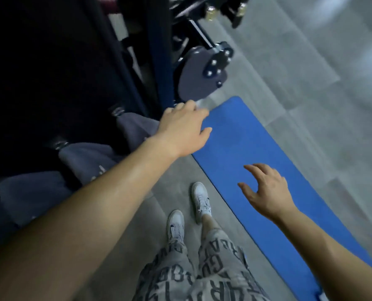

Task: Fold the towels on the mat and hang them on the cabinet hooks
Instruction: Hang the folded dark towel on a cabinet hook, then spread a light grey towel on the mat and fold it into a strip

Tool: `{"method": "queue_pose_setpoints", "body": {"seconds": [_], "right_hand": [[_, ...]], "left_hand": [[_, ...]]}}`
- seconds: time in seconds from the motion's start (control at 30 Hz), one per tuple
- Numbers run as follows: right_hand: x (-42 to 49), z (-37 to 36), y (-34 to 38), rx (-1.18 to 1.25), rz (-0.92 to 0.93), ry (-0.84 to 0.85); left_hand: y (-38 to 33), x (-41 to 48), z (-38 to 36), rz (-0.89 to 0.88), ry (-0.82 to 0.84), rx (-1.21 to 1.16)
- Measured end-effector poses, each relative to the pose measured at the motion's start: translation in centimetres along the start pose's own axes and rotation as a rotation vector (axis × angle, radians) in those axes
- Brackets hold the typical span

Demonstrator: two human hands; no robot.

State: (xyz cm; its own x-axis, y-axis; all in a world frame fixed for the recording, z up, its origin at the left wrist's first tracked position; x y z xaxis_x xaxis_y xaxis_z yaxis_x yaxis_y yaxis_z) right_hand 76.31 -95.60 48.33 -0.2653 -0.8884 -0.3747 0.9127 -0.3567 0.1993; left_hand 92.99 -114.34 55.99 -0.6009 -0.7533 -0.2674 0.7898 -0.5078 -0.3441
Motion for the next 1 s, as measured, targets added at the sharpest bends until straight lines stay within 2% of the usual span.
{"method": "queue_pose_setpoints", "body": {"seconds": [0.2,0.63,0.83,1.0], "right_hand": [[-11.9,-1.4,-10.9,0.132,-0.359,-0.095],[-35.8,-6.3,-29.2,0.495,-1.08,-0.34],[-40.4,-8.5,-36.8,0.663,-1.25,-0.371],[-42.4,-7.4,-43.7,0.734,-1.356,-0.416]], "left_hand": [[-16.4,1.6,-6.3,-0.371,0.218,0.184],[-53.9,-4.4,-22.7,-1.099,0.442,0.49],[-66.0,-5.1,-30.1,-1.224,0.524,0.599],[-74.8,-4.6,-34.1,-1.323,0.562,0.679]]}}
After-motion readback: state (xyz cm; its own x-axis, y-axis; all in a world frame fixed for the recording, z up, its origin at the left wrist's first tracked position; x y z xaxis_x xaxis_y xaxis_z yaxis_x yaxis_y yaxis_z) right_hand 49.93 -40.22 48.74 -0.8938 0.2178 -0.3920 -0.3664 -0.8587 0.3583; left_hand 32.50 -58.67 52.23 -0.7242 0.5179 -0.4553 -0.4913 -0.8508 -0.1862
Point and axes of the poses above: each hand's wrist, its own x-axis towards the middle knuckle, its own z-axis out of the back of the hand, y = z × x, the point moved 10 cm from there along x, towards the middle knuckle, and after that the axes turned 2 degrees about -x, right-handed, at the moved point
